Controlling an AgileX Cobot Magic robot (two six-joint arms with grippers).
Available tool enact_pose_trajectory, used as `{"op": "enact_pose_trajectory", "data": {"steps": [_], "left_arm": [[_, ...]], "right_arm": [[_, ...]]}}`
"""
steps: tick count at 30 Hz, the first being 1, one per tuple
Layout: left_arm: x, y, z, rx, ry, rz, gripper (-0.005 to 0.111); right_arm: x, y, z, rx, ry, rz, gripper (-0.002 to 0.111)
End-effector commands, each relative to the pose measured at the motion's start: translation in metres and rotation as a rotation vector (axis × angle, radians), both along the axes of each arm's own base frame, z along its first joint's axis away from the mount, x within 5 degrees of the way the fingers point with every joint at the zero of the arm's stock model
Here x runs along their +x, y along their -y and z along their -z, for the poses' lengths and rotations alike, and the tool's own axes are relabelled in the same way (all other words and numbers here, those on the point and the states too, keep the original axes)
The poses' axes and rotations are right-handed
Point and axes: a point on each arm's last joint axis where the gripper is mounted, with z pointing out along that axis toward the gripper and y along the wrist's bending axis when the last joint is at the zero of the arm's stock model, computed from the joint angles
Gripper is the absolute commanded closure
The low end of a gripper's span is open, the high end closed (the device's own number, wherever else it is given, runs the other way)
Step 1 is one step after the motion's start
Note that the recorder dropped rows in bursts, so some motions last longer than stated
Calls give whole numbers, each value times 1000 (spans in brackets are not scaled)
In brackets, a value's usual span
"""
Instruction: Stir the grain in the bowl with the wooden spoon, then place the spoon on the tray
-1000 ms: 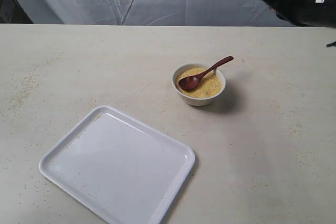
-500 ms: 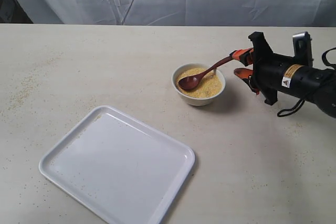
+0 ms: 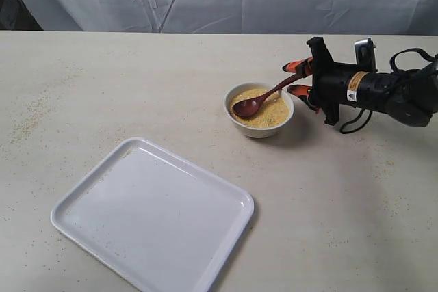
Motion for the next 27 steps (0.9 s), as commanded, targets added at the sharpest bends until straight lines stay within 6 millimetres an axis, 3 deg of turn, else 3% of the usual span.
{"op": "enact_pose_trajectory", "data": {"steps": [1,5,11,16,22,27], "left_arm": [[0,0,1,-6,6,-1,107],[0,0,1,-6,6,-1,107],[0,0,1,-6,6,-1,107],[0,0,1,-6,6,-1,107],[0,0,1,-6,6,-1,107],[0,0,1,-6,6,-1,107]], "right_arm": [[10,3,-4,-19,12,25,58],[15,5,-7,-50,10,42,64],[17,7,-6,-71,-2,59,109],[20,7,-13,-10,21,96,108],[26,7,-64,65,303,107,108],[15,-1,-118,-256,765,-77,108]]}}
